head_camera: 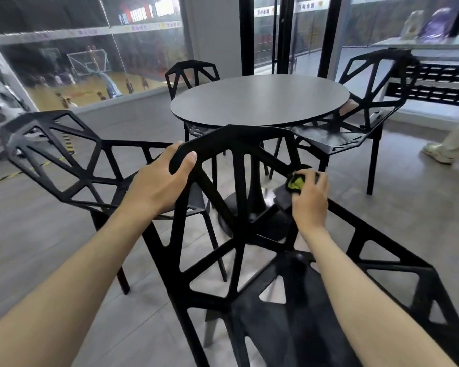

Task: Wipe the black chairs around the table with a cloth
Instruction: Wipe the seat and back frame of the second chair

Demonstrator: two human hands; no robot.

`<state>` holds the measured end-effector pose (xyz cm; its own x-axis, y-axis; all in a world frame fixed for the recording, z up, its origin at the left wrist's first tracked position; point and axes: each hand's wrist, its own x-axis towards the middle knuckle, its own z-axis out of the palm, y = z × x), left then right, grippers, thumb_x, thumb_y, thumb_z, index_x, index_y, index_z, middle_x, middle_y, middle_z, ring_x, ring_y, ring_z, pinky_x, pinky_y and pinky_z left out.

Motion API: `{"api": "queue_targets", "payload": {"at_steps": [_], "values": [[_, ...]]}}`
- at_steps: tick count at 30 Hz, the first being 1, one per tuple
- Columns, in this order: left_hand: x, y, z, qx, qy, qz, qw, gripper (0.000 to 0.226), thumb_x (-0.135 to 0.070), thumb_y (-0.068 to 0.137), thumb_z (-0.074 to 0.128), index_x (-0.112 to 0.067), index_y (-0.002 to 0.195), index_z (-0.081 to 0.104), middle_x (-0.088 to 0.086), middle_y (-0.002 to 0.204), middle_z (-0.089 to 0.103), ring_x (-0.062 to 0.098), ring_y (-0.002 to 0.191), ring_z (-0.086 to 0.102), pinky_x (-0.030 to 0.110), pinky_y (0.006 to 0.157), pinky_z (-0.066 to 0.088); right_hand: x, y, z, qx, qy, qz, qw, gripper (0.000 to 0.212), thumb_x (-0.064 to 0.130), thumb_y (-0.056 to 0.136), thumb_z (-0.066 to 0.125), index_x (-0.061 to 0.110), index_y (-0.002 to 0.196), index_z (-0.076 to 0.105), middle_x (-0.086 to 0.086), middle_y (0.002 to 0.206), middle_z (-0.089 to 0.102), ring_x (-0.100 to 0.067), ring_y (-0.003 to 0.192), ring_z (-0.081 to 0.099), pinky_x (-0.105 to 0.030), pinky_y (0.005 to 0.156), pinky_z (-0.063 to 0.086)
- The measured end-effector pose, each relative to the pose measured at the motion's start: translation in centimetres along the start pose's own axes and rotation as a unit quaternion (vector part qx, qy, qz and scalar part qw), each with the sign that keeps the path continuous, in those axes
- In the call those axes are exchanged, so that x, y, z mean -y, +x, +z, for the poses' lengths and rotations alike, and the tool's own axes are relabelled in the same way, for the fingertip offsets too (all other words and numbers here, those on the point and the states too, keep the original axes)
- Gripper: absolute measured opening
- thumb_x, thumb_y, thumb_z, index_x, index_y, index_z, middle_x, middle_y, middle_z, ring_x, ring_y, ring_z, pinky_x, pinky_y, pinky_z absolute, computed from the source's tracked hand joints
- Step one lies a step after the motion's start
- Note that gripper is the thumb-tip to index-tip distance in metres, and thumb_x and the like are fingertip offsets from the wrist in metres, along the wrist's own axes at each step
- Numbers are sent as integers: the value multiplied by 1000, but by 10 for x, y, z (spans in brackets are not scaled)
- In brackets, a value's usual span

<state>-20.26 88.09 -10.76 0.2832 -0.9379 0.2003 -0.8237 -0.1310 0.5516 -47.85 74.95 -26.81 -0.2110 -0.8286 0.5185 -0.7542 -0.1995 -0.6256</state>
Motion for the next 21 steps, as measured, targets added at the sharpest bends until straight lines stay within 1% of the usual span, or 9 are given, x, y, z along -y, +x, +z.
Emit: {"api": "queue_targets", "payload": {"at_steps": [2,6,9,11,13,15,16,18,21], "values": [[-3,-2,0,3,4,-1,1000,60,-72,101,31,-49,157,28,9,147,57,36,138,48,47,104,40,-4,-10,2,-9,9,60,998,48,-4,86,68,20,124,50,-14,133,42,-37,120,47,-48,84,57],[-5,-2,-2,5,11,-6,1000,60,-71,102,31,-48,157,28,11,148,57,38,139,47,47,105,39,19,-52,17,-1,78,95,992,44,-4,85,67,15,120,50,-13,129,44,-39,116,51,-47,92,50],[-7,-3,-3,5,10,-7,1000,60,-70,102,31,-47,158,29,13,145,58,40,137,48,47,103,39,29,-114,32,81,108,10,991,45,-5,81,69,19,115,52,-4,122,43,-29,110,53,-46,97,50],[-8,-5,-3,7,6,-11,1000,60,-69,103,31,-47,158,30,14,143,59,40,135,49,47,101,39,27,-138,36,128,107,-40,985,45,-4,82,70,21,116,54,2,121,42,-21,108,51,-42,94,52],[-8,-6,-3,7,2,-13,1000,60,-70,102,31,-47,158,30,15,143,59,40,136,49,47,102,39,20,-132,34,143,91,-62,984,47,-6,83,67,25,116,55,4,120,43,-18,107,49,-37,90,54],[-7,-5,-4,9,-1,-14,1000,60,-71,102,31,-48,157,30,14,145,58,39,138,47,48,107,38,10,-112,31,113,86,-28,989,53,-11,79,61,27,116,55,4,118,43,-20,105,50,-37,89,53],[-6,-5,-4,9,-3,-13,1000,60,-71,102,31,-48,157,30,14,147,57,39,139,46,48,109,38,5,-97,29,77,101,22,992,54,-13,79,59,27,114,53,4,116,44,-21,104,53,-38,89,53],[-5,-5,-3,10,-5,-10,1000,61,-72,102,31,-48,158,29,13,148,56,39,140,46,47,110,37,-3,-72,23,5,154,126,980,45,-10,85,61,26,112,51,4,112,48,-21,100,58,-33,85,51],[-4,-3,-3,12,-3,-7,1000,60,-71,102,31,-48,158,29,12,149,56,38,141,46,46,110,37,5,-72,25,-38,194,154,968,36,2,88,71,26,108,54,5,109,56,-11,96,59,-29,86,52]]}}
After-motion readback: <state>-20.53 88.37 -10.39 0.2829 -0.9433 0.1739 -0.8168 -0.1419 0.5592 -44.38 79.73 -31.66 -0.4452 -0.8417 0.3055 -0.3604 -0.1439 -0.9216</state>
